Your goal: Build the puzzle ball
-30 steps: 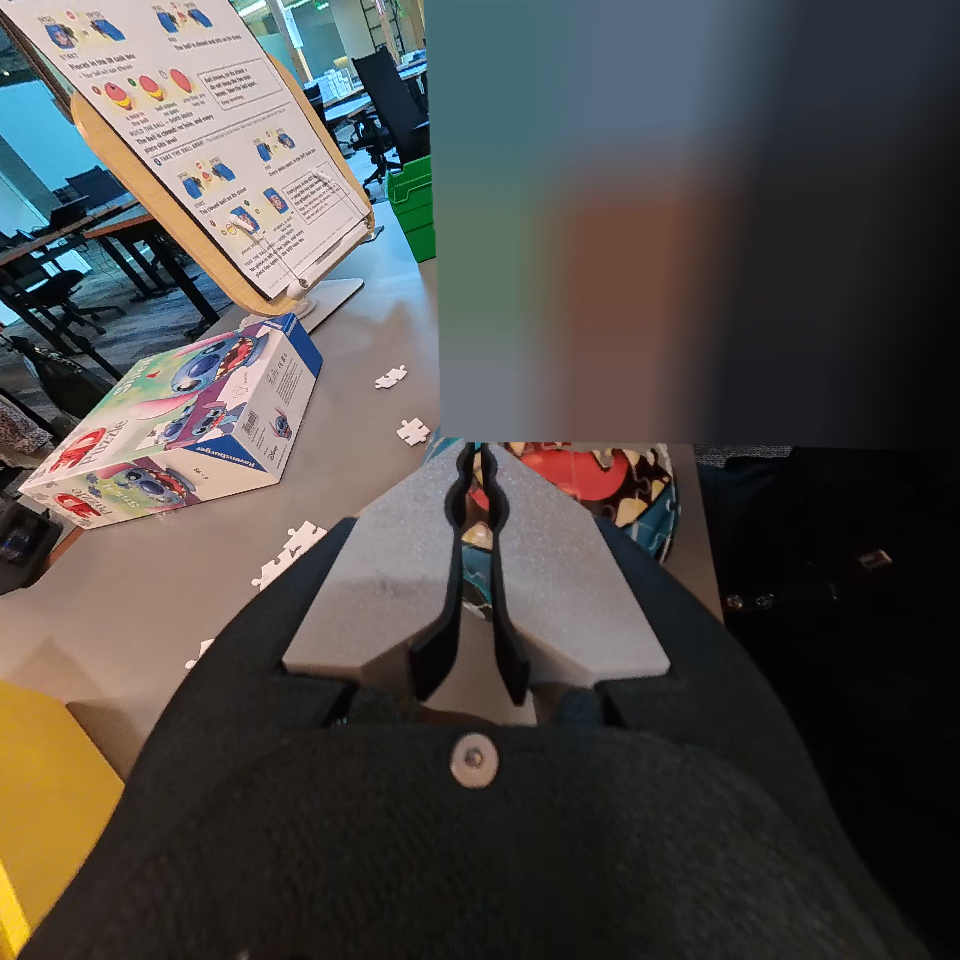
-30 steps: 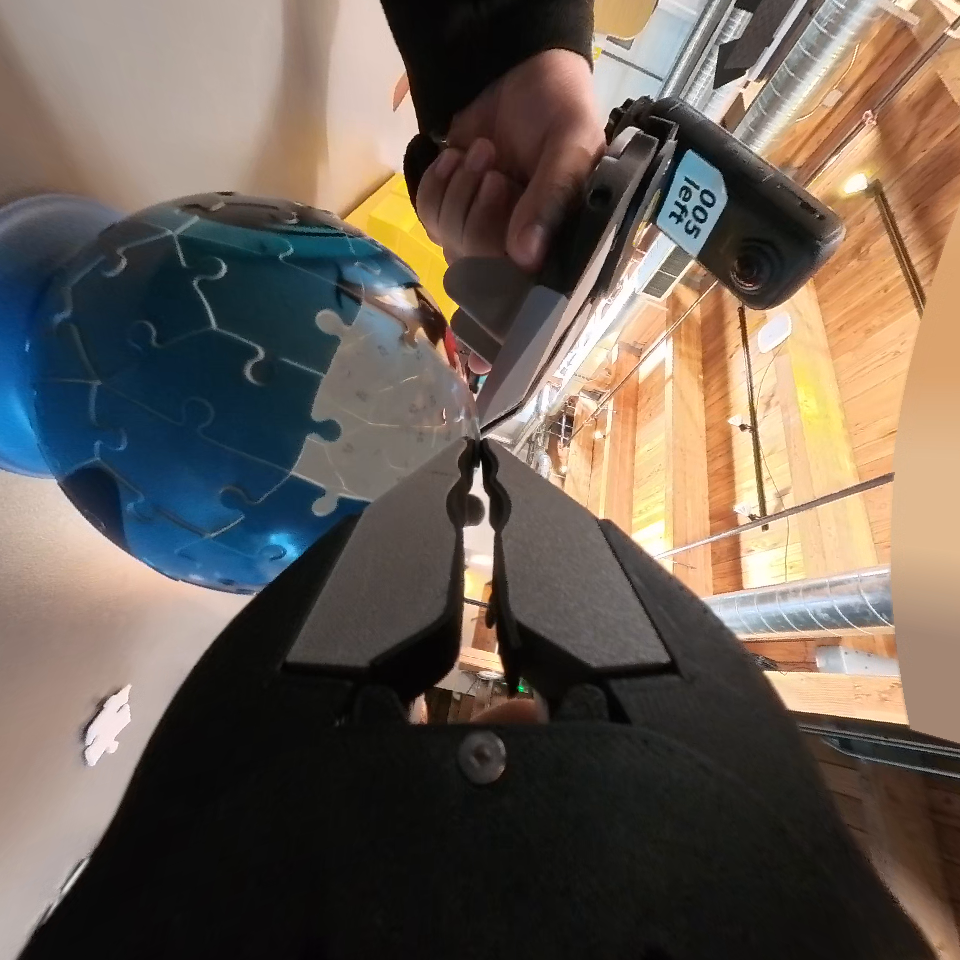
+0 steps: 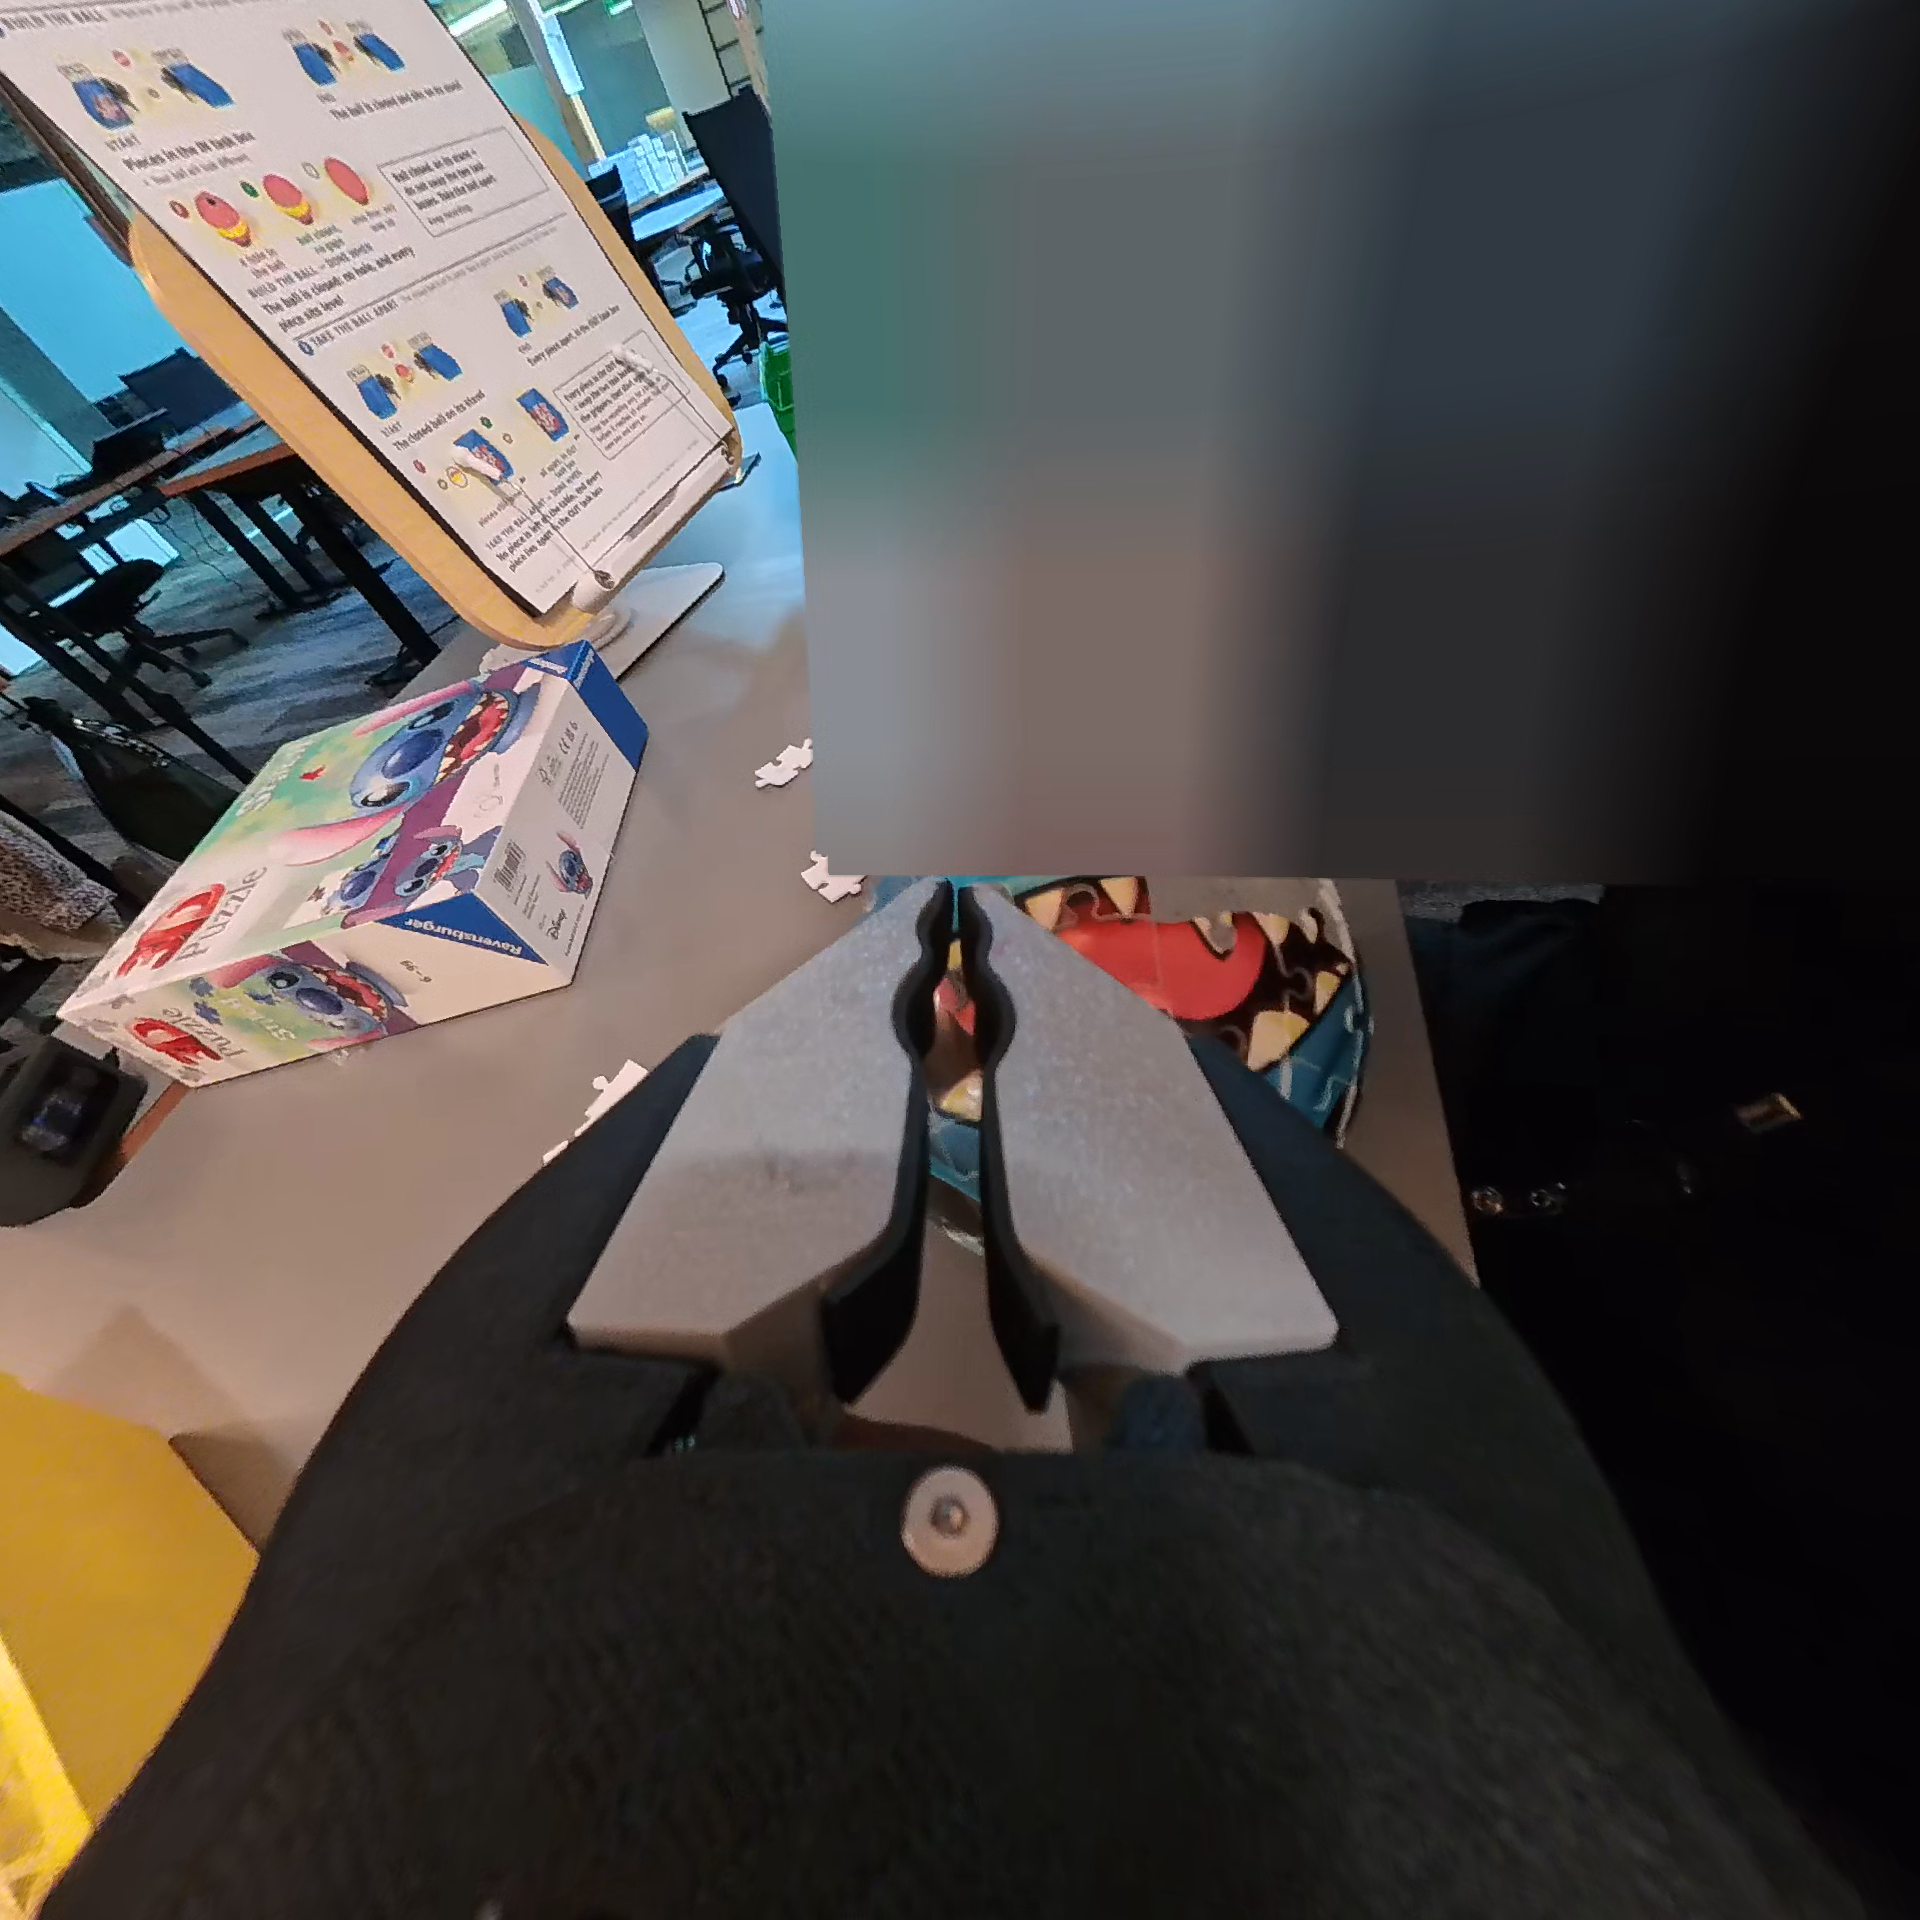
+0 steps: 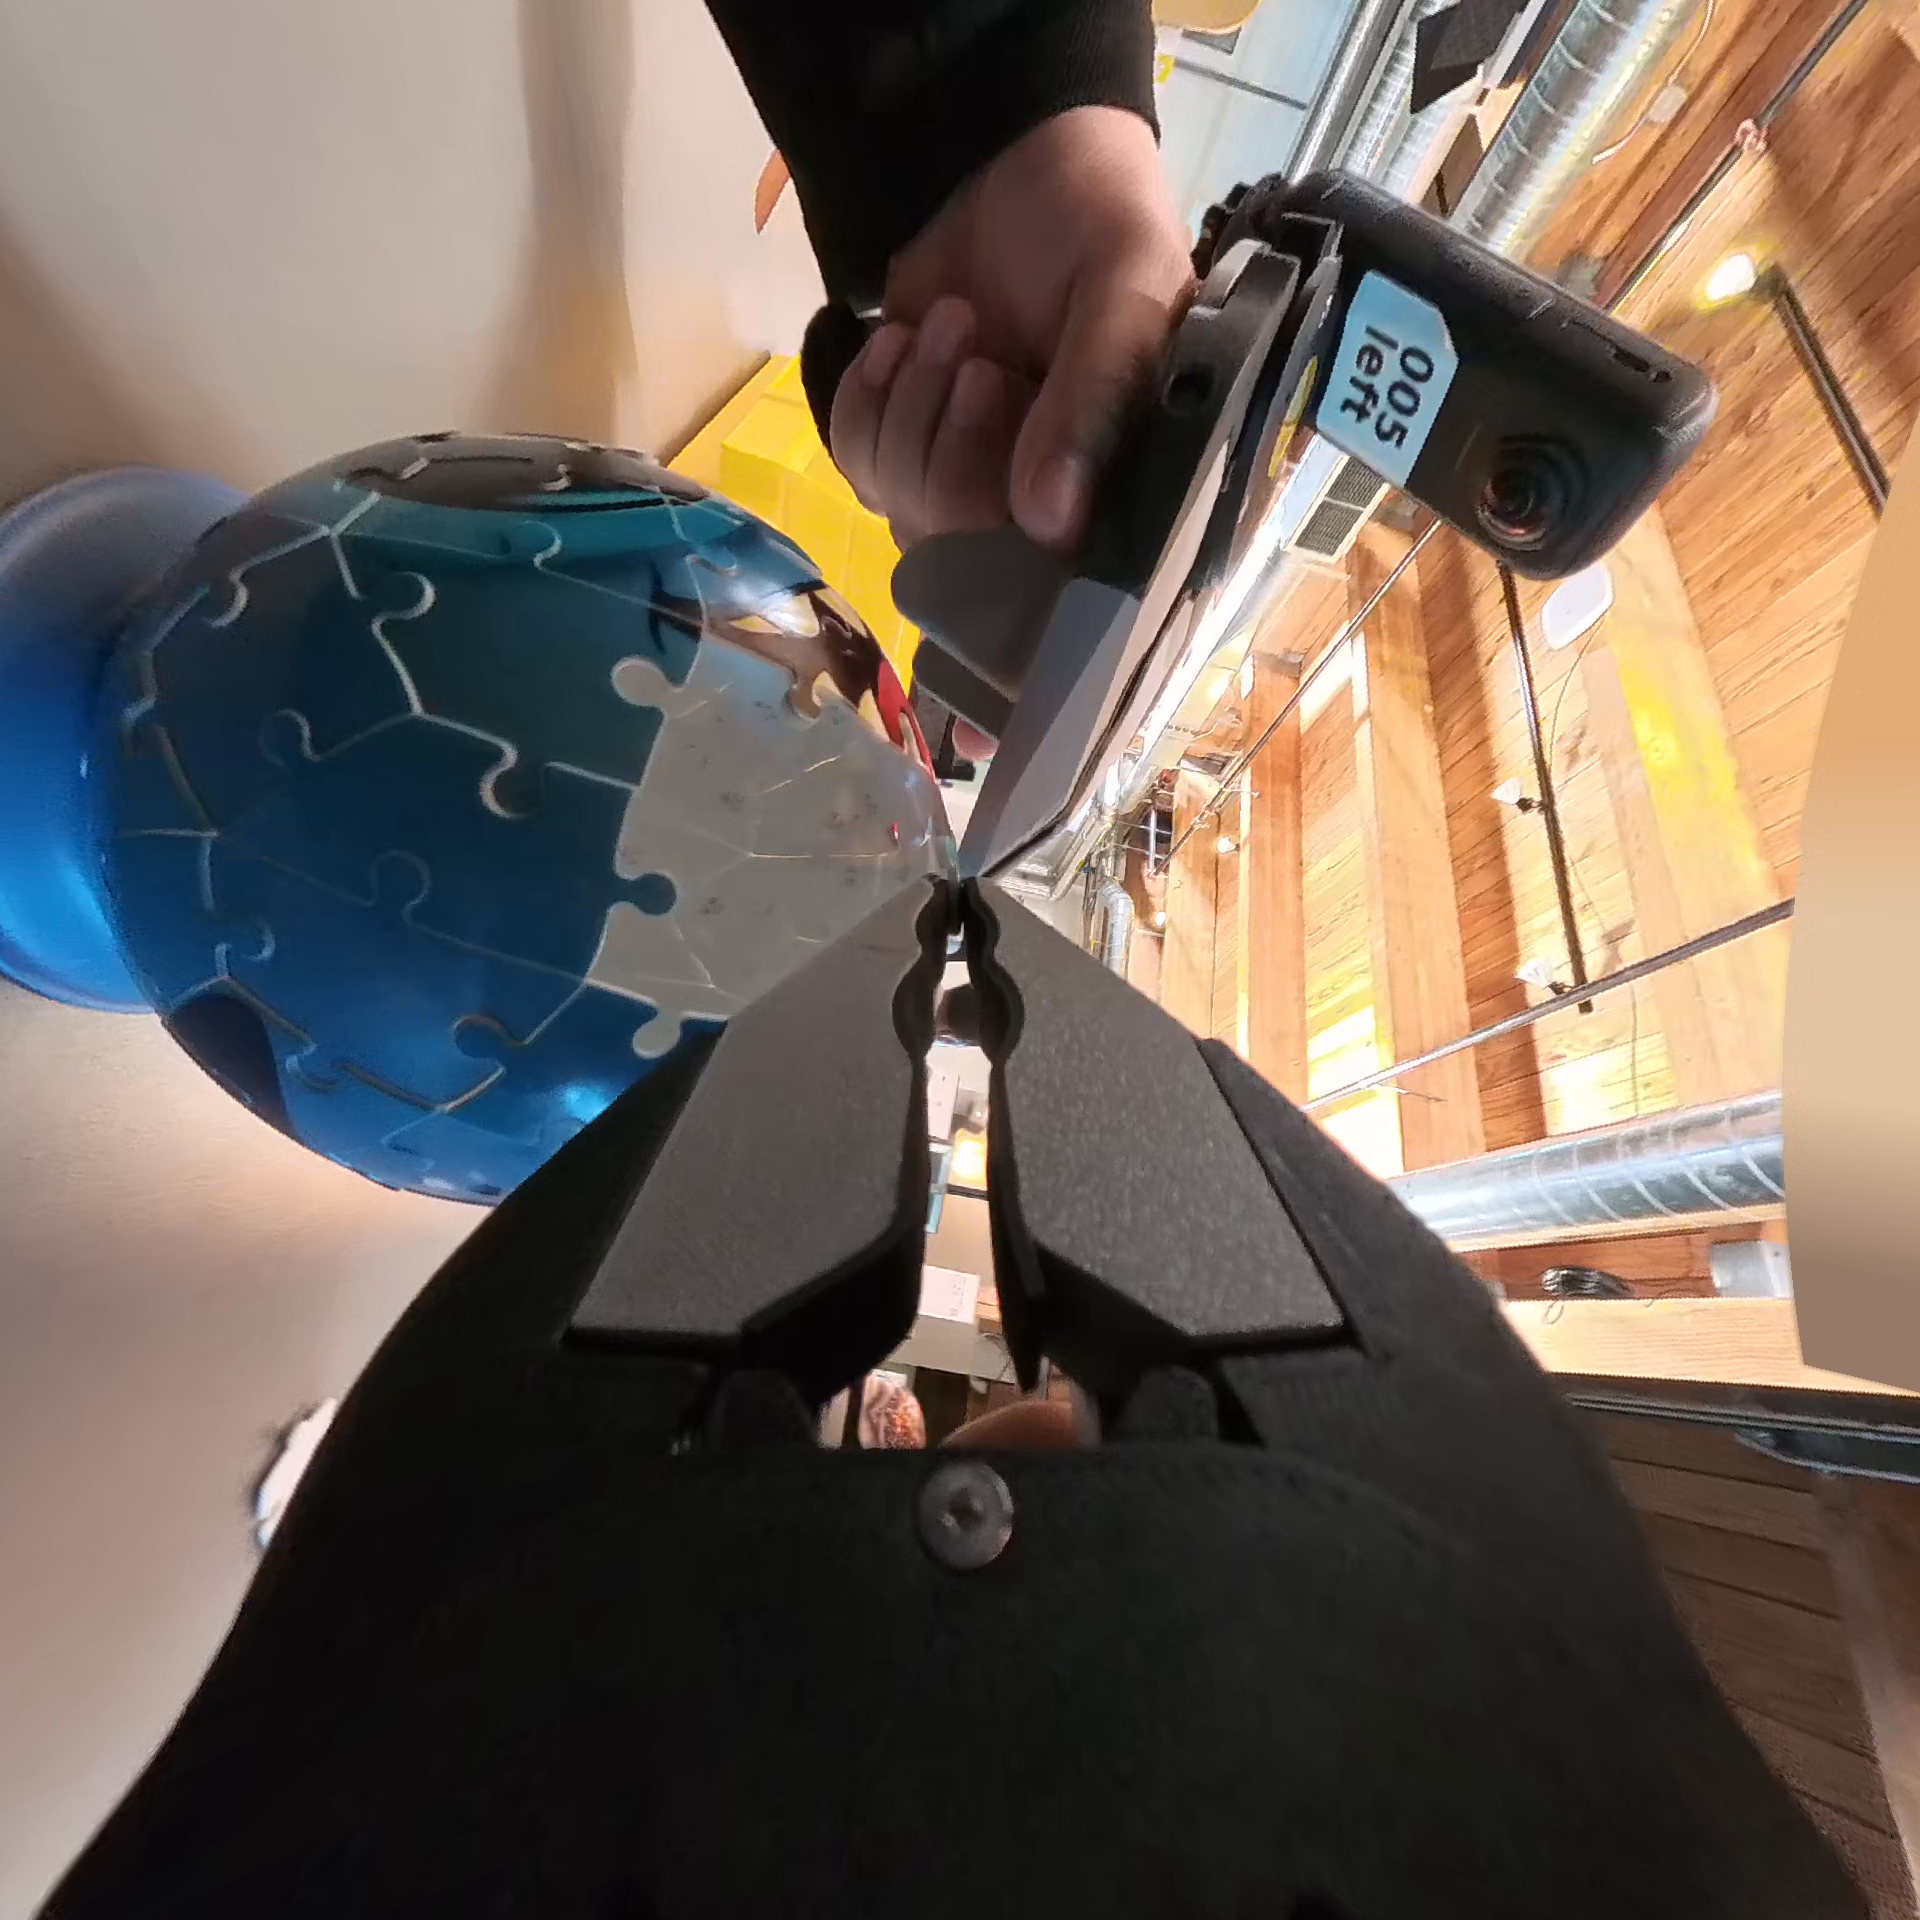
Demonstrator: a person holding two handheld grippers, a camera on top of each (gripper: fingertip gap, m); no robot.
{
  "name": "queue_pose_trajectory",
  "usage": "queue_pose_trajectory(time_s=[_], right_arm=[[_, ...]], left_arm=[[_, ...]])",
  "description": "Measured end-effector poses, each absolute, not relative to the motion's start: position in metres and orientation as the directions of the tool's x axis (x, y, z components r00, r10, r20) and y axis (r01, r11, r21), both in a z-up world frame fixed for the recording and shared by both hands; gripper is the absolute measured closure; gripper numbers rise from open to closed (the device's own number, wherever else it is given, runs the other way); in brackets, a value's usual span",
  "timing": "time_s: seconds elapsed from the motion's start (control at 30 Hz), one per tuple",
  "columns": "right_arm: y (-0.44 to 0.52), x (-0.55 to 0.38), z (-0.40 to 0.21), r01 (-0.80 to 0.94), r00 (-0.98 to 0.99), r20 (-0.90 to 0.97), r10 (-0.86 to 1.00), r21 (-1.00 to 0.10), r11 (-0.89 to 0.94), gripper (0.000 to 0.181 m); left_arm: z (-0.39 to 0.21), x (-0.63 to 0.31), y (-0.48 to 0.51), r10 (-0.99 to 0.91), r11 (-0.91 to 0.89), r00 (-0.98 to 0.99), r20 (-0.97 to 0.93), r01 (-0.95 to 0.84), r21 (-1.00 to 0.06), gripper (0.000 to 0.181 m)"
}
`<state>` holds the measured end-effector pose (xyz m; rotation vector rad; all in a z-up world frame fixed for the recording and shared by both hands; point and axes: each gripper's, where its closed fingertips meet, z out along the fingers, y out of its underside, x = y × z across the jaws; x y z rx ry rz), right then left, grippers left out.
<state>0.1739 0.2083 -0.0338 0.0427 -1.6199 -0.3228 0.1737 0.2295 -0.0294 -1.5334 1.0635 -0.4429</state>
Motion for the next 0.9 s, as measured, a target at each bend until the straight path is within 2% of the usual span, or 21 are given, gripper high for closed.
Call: queue_pose_trajectory(time_s=[0.37, 0.53, 0.7, 0.9], right_arm=[[0.2092, 0.1733, -0.0328, 0.176, -0.059, 0.986, -0.154, 0.162, 0.971, 0.181], [0.2093, 0.1735, -0.0322, 0.179, -0.044, 0.988, -0.146, 0.152, 0.972, 0.181], [0.2119, 0.1747, -0.0313, 0.193, -0.017, 0.996, -0.085, 0.087, 0.977, 0.181], [0.2097, 0.1774, -0.0317, 0.198, 0.007, 0.99, -0.138, 0.134, 0.971, 0.181]], left_arm=[[-0.0297, 0.1765, 0.2327, -0.847, 0.065, 0.446, -0.289, -0.453, -0.889, 0.181], [-0.0295, 0.1759, 0.2322, -0.896, 0.012, 0.379, -0.231, -0.501, -0.866, 0.181], [-0.0258, 0.1737, 0.2369, -0.914, -0.022, 0.362, -0.184, -0.496, -0.868, 0.181], [-0.0265, 0.173, 0.2353, -0.909, -0.023, 0.37, -0.191, -0.502, -0.865, 0.181]])
